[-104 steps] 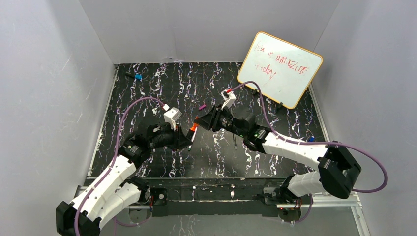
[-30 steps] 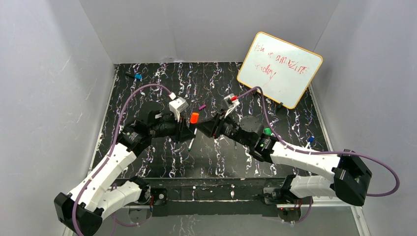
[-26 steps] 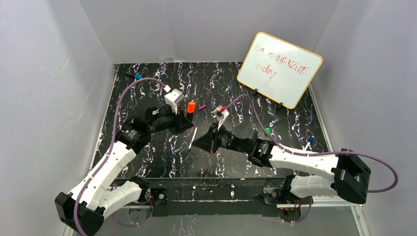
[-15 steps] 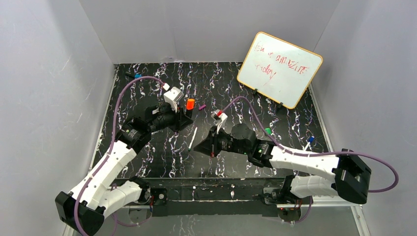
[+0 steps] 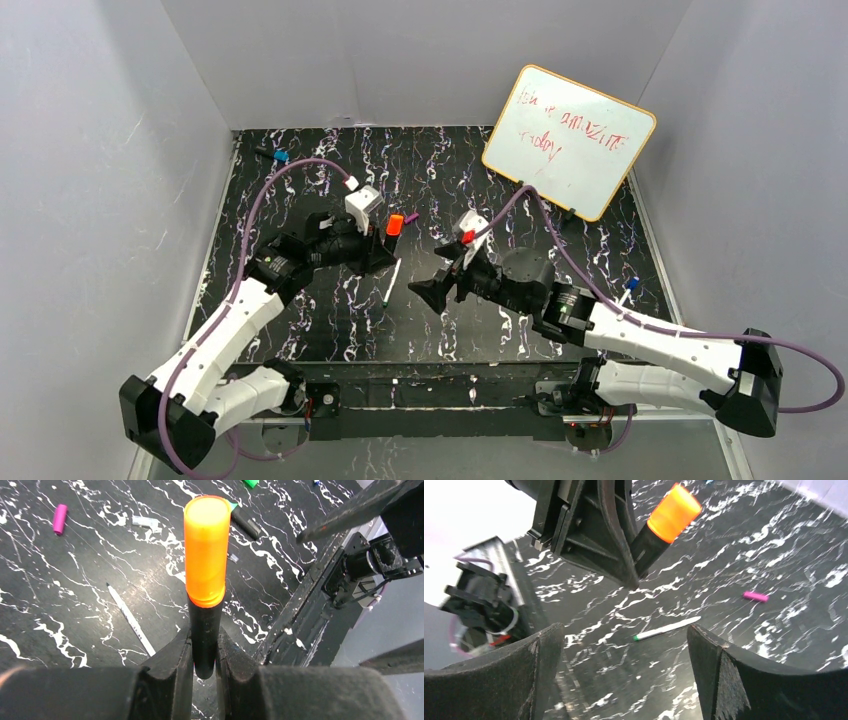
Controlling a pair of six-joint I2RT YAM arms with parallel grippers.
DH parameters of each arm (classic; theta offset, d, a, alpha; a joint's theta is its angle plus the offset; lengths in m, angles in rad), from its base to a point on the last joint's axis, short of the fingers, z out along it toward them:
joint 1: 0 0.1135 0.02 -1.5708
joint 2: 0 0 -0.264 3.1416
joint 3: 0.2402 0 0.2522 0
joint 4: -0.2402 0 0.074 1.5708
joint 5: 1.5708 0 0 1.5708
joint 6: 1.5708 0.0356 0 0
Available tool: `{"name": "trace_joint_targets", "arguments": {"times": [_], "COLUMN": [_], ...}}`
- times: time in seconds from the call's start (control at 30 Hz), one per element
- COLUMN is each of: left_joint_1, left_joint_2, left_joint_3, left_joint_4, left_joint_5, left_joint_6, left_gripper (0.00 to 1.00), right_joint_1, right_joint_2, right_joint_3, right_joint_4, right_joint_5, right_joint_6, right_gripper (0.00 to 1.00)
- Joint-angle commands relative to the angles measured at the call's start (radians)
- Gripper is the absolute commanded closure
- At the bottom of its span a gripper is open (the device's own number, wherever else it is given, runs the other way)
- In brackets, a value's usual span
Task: Insert the pens into the pen caps
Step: Press the pen cap onto the pen.
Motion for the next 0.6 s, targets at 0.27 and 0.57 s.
{"name": "trace_joint_targets", "arguments": {"times": [0.27, 0.57], "left_joint_1": [0.001, 0.002], "left_joint_2": [0.036, 0.053], "left_joint_3": [0.094, 0.092], "left_joint_4": [-0.142, -0.143], "left_joint_5": [0.091, 0.107], "left_joint_6": [0.040, 0.028], "left_gripper": [1.00, 1.00], "right_joint_1": [0.067, 0.190], "right_joint_2": [-0.047, 0.055], "right_joint_3": [-0.132, -0.186], "right_joint_4": [0.300, 0.578], "right_joint_5": [0.114, 0.240], "right_joint_6": [-0.687, -1.037], "right_gripper": [0.01, 0.01]}}
